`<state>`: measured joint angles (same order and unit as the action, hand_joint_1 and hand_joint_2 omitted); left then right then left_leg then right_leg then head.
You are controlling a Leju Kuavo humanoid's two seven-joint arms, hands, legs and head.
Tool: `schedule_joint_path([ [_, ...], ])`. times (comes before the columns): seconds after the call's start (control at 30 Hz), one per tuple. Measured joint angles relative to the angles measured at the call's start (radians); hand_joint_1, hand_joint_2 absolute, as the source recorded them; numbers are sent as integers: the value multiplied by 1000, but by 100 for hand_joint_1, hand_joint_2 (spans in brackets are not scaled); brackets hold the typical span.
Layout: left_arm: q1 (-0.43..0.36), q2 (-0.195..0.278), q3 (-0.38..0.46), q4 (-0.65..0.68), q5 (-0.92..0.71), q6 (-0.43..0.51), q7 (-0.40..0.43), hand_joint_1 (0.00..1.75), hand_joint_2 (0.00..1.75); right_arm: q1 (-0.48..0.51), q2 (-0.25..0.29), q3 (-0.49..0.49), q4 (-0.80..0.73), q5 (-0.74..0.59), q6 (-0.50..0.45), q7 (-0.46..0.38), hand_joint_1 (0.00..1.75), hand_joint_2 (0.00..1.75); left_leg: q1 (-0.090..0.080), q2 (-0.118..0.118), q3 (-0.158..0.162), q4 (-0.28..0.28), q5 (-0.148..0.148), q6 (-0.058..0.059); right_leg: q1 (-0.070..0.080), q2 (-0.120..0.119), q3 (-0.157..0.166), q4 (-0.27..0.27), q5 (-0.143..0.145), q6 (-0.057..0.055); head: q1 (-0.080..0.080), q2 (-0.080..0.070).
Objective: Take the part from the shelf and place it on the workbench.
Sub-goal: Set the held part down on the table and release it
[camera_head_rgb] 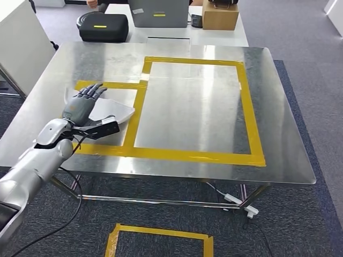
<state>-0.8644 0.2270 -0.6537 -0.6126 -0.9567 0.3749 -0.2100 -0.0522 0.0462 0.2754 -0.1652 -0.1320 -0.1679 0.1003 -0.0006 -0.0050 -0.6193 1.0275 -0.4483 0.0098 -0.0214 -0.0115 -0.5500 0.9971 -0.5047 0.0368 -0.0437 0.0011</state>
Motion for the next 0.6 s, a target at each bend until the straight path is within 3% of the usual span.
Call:
schedule_joint_path([
  [0.1, 0, 4, 4, -1, -7, 2, 1, 0, 0, -1, 0, 0, 0, 0, -1, 5, 0, 0, -3, 0, 1, -3, 2, 11, -4, 0, 2, -3, 2, 10, 0, 0],
  [0.17, -1, 5, 7, -4, -12, 4, 1, 0, 0, -1, 0, 0, 0, 0, -1, 10, 0, 0, 1, 2, 6, -16, 13, 22, -3, 2, -8, 14, -16, 15, 1, 0],
  [0.2, -1, 6, 9, -6, -14, 7, 1, 0, 0, -1, 0, 0, 0, 0, -2, 12, 0, 0, 4, 3, 8, -23, 18, 27, -2, 4, -25, 50, -42, 15, 2, 0],
  [0.27, 2, 5, 10, -8, -18, 10, 0, 0, 0, 0, 0, 0, 0, 0, -2, 18, 0, 0, 5, 3, 7, -26, 22, 31, -1, 8, -79, 174, -109, 16, 5, 0],
  [0.3, 4, 5, 10, -8, -21, 10, 0, 0, 0, 0, 0, 0, 0, 0, -2, 22, 0, 0, 4, 3, 5, -25, 22, 30, -2, 9, -106, 237, -133, 17, 6, 0],
  [0.33, 7, 5, 11, -8, -25, 10, 0, 0, 0, 1, 1, 0, 0, 0, -2, 26, 0, 0, 4, 3, 3, -25, 23, 30, -2, 9, -121, 273, -138, 18, 6, 0],
  [0.37, 10, 5, 11, -8, -28, 10, 1, 0, 0, 1, 1, 0, 0, 0, -2, 29, 0, 0, 5, 2, 2, -23, 24, 28, -2, 9, -119, 272, -123, 19, 6, 0],
  [0.4, 12, 5, 11, -8, -31, 11, 1, 0, 0, 1, 0, 0, 0, 0, -3, 32, 0, 0, 7, 2, 0, -21, 24, 26, -3, 9, -97, 231, -92, 20, 6, 0],
  [0.47, 13, 6, 11, -8, -35, 12, 2, 0, 0, -2, 0, 0, 0, 0, -3, 37, 0, 0, 9, 0, -6, -12, 25, 16, -5, 10, -25, 99, -36, 22, 7, 0],
  [0.53, 13, 7, 13, -8, -38, 14, 4, 0, 0, -3, 0, 0, 0, 0, -4, 43, 0, 0, 7, -2, -14, -3, 28, 1, -5, 16, 13, 28, -19, 17, 7, 0],
  [0.6, 15, 8, 14, -8, -41, 17, 5, 0, 0, -2, 0, 0, 0, -1, -5, 49, 0, 0, 6, -4, -20, -1, 38, -14, -2, 19, 8, 27, -16, 4, 7, 0],
])
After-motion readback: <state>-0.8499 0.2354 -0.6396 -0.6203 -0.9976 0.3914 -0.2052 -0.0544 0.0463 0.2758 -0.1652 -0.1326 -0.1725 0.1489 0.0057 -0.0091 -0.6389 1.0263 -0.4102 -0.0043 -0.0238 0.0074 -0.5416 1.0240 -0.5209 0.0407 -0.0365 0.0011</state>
